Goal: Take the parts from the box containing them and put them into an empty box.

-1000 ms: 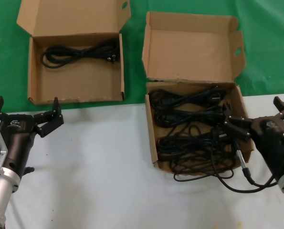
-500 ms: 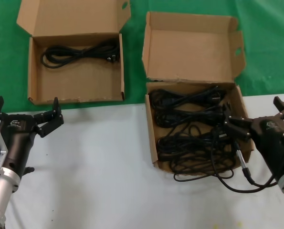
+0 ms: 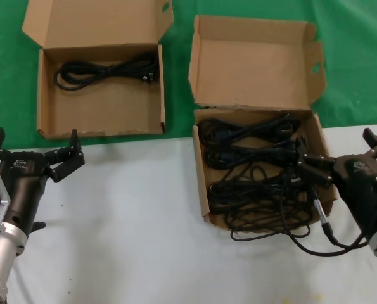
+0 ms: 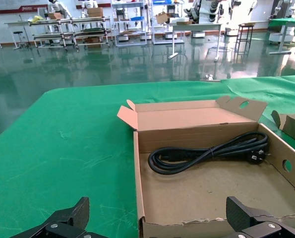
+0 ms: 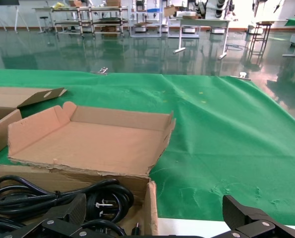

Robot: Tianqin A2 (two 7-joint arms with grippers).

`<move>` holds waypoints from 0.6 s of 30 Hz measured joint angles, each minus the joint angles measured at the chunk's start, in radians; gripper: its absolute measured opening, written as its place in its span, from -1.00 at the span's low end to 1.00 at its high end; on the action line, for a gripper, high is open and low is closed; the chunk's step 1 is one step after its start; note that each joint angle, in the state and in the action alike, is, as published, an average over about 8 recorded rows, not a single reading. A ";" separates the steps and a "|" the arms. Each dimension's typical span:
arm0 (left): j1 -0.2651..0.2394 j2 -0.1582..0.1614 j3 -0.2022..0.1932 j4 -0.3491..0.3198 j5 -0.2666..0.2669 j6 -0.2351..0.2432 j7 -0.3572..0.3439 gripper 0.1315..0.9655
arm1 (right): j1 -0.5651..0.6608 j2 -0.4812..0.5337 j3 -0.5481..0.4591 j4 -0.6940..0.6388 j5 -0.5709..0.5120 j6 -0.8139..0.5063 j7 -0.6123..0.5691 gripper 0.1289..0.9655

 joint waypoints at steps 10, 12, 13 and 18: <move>0.000 0.000 0.000 0.000 0.000 0.000 0.000 1.00 | 0.000 0.000 0.000 0.000 0.000 0.000 0.000 1.00; 0.000 0.000 0.000 0.000 0.000 0.000 0.000 1.00 | 0.000 0.000 0.000 0.000 0.000 0.000 0.000 1.00; 0.000 0.000 0.000 0.000 0.000 0.000 0.000 1.00 | 0.000 0.000 0.000 0.000 0.000 0.000 0.000 1.00; 0.000 0.000 0.000 0.000 0.000 0.000 0.000 1.00 | 0.000 0.000 0.000 0.000 0.000 0.000 0.000 1.00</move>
